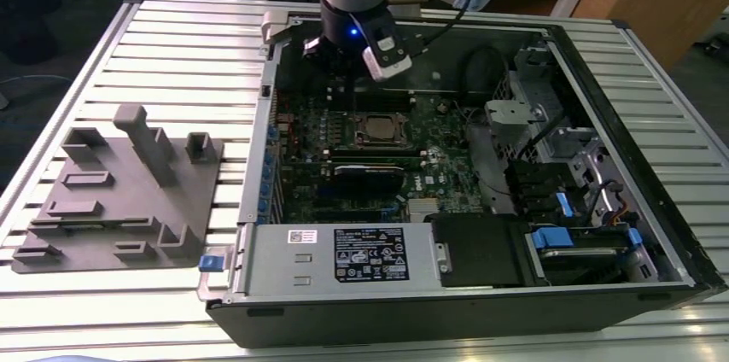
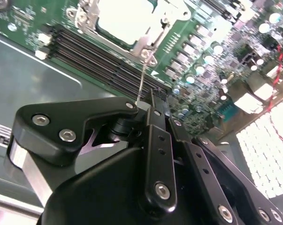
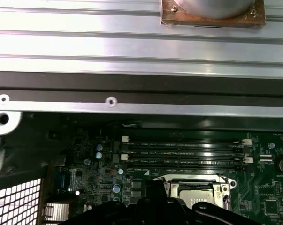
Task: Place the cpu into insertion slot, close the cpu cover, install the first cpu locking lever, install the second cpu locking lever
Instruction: 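Install the first cpu locking lever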
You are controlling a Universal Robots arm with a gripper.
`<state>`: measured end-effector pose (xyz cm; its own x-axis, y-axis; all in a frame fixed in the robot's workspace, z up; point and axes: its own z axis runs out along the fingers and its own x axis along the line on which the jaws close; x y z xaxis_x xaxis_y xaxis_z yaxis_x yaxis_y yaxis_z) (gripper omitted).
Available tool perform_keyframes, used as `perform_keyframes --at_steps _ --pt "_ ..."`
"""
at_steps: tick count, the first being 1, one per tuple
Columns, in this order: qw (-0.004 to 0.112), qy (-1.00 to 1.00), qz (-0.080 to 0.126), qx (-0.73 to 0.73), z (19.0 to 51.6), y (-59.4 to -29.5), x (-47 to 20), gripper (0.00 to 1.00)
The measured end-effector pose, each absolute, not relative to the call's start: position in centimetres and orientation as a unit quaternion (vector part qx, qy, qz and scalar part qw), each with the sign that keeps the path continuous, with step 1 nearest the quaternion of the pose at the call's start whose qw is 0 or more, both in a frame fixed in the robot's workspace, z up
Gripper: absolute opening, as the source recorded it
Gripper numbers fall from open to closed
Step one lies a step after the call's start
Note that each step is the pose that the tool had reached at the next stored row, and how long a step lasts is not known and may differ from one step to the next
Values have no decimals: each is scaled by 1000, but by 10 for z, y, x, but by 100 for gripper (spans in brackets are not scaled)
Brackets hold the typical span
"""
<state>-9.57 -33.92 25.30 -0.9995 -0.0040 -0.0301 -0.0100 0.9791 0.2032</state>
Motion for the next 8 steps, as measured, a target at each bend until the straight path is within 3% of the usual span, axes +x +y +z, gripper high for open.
perform_keyframes --at_steps 8 --pt "14 995 102 -3 253 -339 -81 11"
